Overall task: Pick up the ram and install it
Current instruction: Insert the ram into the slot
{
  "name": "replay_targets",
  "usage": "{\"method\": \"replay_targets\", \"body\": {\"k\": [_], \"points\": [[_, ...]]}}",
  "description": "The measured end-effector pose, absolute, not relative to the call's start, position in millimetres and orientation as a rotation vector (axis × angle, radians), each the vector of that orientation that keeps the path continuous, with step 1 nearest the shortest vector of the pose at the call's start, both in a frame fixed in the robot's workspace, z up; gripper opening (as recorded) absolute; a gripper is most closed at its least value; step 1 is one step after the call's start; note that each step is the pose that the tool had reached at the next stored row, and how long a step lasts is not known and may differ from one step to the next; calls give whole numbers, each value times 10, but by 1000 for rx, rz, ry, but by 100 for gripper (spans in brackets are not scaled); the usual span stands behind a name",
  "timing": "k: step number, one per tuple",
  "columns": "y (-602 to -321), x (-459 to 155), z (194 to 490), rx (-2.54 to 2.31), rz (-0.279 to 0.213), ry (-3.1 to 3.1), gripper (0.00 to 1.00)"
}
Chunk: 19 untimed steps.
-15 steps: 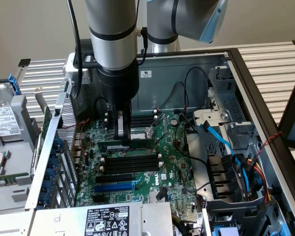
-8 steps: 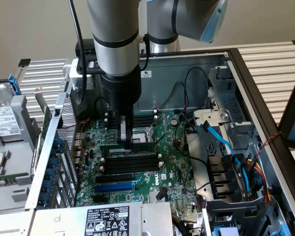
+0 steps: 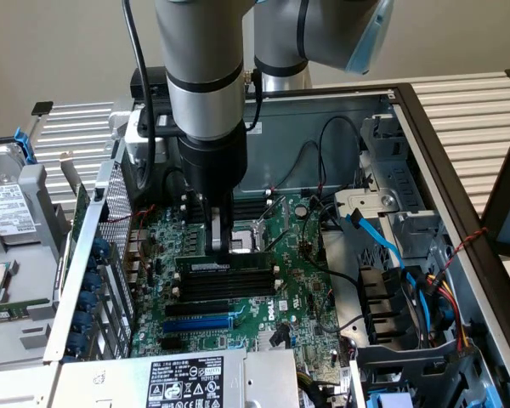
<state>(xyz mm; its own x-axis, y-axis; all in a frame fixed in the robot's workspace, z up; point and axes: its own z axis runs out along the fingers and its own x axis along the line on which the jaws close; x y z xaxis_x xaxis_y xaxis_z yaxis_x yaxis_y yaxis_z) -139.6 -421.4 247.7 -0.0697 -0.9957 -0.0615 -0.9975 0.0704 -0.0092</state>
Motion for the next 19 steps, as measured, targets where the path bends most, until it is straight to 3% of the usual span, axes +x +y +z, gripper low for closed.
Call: {"method": "replay_targets", "body": {"k": [19], "points": [[-4214, -1392, 2436, -2120, 24, 2274, 12]]}}
